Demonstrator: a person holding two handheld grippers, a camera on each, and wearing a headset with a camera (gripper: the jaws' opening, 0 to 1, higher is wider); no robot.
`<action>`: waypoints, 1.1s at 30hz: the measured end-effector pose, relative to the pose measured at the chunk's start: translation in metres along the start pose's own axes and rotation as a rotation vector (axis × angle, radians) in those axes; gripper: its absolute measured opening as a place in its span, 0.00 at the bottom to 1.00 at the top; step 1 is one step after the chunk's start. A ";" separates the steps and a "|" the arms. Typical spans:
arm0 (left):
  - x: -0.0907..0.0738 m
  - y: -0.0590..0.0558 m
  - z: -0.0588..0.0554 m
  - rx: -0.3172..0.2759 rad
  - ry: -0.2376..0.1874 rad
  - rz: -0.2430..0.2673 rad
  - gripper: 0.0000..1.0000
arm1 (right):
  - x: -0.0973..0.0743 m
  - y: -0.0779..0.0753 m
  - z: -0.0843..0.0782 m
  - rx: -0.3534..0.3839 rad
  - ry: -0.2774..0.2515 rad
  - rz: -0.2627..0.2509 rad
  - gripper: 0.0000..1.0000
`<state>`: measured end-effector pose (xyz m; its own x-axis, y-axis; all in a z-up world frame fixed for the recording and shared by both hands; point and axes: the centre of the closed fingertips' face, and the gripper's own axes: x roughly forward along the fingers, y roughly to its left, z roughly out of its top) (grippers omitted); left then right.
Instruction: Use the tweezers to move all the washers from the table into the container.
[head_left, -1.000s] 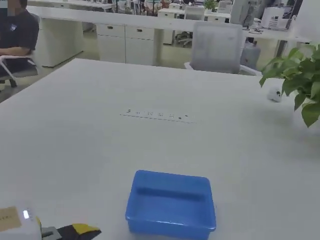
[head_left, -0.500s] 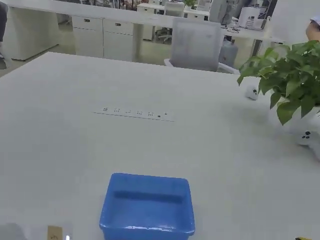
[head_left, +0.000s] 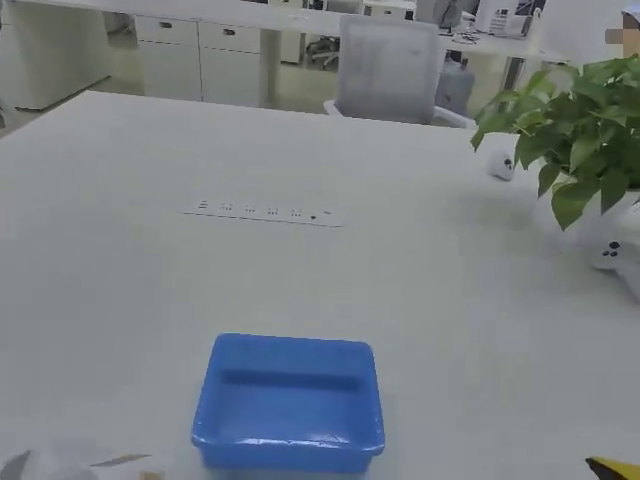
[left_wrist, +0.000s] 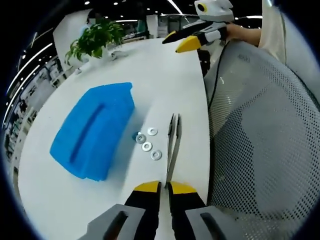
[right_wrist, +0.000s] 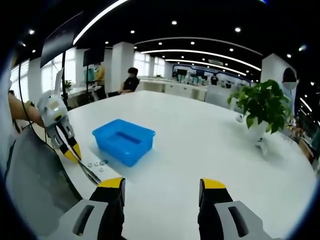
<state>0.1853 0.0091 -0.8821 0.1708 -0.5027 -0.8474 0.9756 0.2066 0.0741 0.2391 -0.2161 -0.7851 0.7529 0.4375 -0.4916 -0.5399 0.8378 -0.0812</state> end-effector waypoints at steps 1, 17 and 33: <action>0.000 0.001 0.006 0.038 -0.029 0.008 0.00 | 0.000 -0.001 0.000 0.003 0.000 -0.001 0.57; -0.019 -0.010 0.024 0.124 -0.045 -0.028 0.00 | 0.006 0.009 -0.011 -0.062 0.080 0.038 0.58; -0.047 -0.016 0.053 0.106 -0.114 -0.035 0.00 | 0.023 0.115 -0.004 -0.298 0.189 0.474 0.20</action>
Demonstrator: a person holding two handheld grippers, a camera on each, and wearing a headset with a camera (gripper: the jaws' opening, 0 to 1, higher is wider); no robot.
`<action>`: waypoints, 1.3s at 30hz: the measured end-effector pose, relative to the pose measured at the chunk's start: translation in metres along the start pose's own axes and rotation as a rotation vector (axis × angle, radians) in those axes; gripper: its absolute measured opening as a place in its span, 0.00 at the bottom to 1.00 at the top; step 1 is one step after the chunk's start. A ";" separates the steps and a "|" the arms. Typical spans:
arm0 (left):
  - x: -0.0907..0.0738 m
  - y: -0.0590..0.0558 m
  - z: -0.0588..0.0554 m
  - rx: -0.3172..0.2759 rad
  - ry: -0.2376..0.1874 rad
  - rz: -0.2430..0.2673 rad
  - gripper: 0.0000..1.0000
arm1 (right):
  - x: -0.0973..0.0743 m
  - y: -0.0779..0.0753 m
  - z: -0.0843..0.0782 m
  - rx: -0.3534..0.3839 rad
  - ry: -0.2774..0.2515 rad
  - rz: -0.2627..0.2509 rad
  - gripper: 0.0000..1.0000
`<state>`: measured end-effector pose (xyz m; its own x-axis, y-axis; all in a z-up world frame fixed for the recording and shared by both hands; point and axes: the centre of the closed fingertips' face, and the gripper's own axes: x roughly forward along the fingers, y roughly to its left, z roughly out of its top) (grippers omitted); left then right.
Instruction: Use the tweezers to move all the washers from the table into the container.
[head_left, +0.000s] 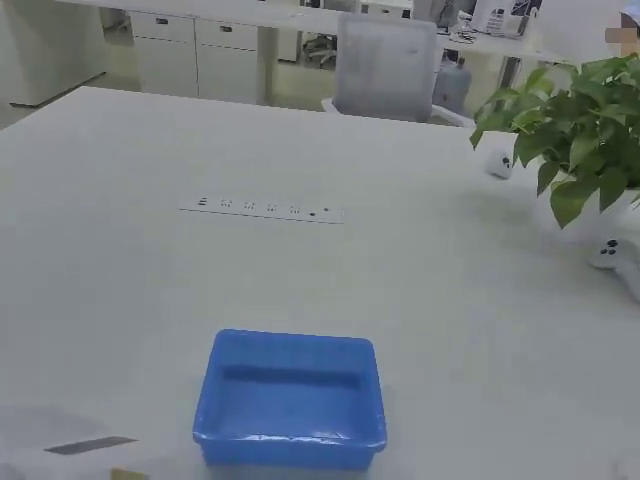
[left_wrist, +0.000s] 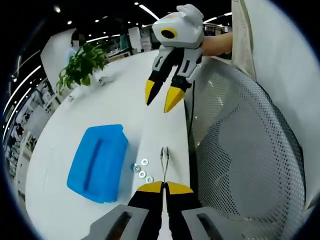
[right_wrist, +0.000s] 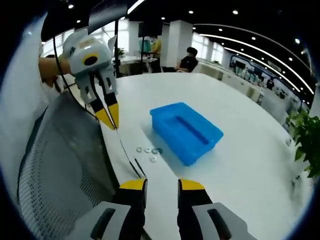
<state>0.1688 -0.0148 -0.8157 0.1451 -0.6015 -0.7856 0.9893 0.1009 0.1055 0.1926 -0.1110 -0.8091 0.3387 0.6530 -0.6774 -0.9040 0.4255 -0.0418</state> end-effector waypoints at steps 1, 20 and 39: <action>0.001 0.000 0.001 0.003 0.003 0.001 0.00 | 0.004 0.003 0.003 -0.014 -0.015 0.014 0.19; -0.007 0.000 0.026 0.021 -0.009 -0.009 0.00 | 0.056 0.034 -0.006 -0.119 0.057 0.210 0.16; -0.014 -0.001 0.034 0.069 0.002 -0.019 0.00 | 0.072 0.042 -0.004 -0.143 0.060 0.259 0.08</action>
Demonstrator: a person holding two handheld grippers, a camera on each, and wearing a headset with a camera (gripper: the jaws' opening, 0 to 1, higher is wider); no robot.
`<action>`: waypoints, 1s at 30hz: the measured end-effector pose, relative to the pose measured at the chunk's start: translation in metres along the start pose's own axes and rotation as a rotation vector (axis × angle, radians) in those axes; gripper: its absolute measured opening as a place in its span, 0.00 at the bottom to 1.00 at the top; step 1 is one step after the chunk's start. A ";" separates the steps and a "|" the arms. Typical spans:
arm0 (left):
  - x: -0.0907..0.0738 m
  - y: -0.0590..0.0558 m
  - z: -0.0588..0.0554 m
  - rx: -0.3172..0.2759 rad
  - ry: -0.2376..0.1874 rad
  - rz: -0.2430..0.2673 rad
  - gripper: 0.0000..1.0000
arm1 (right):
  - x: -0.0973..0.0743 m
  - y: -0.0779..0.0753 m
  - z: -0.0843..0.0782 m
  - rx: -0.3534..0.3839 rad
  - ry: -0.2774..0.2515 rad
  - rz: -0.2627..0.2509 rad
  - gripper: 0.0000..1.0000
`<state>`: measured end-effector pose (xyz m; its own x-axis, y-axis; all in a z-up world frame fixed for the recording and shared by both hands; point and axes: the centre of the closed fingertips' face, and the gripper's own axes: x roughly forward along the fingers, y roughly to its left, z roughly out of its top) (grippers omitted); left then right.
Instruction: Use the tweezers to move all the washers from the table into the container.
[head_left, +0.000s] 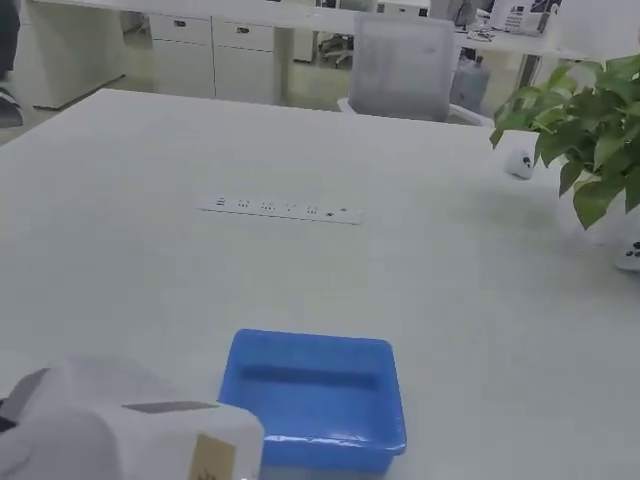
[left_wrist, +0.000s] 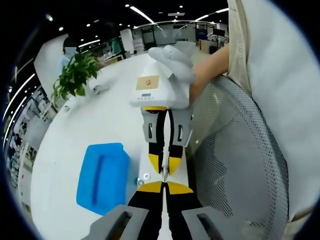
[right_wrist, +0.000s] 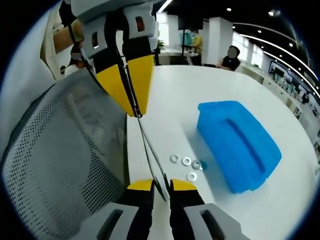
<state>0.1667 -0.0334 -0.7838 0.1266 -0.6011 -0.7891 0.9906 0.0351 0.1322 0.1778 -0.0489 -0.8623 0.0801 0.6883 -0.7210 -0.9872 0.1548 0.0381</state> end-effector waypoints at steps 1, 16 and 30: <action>-0.002 0.001 0.000 0.006 0.005 0.003 0.00 | 0.001 0.000 0.003 0.001 -0.007 0.003 0.08; -0.022 0.013 0.002 0.045 0.082 0.012 0.00 | 0.017 -0.006 0.036 0.015 -0.103 0.027 0.08; -0.022 0.020 -0.009 0.010 0.121 -0.010 0.00 | 0.029 -0.008 0.041 0.035 -0.120 0.053 0.08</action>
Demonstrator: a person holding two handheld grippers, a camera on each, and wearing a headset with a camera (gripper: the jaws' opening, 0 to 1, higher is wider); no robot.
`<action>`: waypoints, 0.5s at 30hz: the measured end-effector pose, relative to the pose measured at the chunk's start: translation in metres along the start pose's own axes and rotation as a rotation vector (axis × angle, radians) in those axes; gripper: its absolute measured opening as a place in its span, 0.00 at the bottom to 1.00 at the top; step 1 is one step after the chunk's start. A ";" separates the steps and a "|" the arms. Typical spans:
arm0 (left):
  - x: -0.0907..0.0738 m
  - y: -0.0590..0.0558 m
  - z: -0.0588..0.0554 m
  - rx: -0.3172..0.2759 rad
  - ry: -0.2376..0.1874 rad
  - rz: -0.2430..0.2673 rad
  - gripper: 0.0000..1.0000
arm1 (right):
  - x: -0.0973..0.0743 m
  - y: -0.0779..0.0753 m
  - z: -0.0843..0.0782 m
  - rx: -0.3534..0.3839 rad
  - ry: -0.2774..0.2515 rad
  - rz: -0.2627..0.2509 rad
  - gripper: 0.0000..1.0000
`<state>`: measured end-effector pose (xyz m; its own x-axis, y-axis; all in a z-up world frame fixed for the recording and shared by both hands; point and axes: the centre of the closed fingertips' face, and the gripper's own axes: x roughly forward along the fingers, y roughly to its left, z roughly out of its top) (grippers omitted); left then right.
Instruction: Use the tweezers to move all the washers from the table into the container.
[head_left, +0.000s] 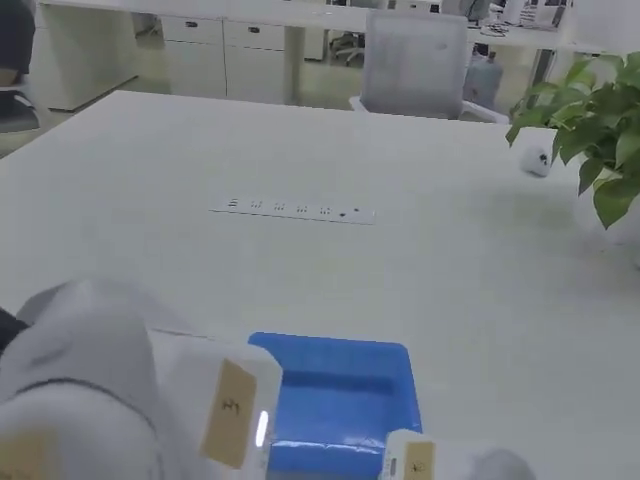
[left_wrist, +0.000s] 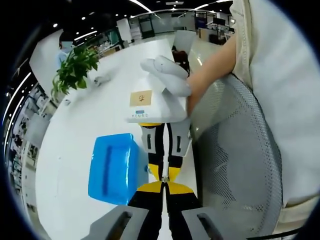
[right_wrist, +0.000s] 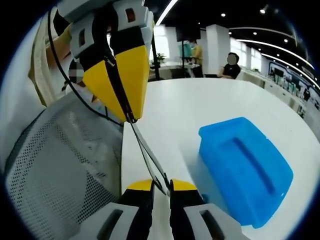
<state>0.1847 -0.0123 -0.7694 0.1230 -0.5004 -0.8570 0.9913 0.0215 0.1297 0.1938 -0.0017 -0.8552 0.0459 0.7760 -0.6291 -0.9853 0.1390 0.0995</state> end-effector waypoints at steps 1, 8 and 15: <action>0.001 0.000 -0.002 -0.007 0.010 -0.005 0.00 | 0.001 0.000 -0.001 -0.003 0.004 0.002 0.08; 0.002 0.005 -0.003 -0.019 0.018 -0.010 0.00 | 0.002 -0.001 -0.001 0.017 -0.003 0.007 0.08; 0.005 0.007 -0.002 -0.041 0.011 -0.040 0.00 | -0.001 -0.002 0.010 0.075 -0.052 0.028 0.09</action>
<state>0.1925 -0.0131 -0.7734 0.0837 -0.4919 -0.8666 0.9965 0.0369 0.0753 0.1971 0.0032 -0.8470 0.0290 0.8106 -0.5849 -0.9712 0.1614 0.1754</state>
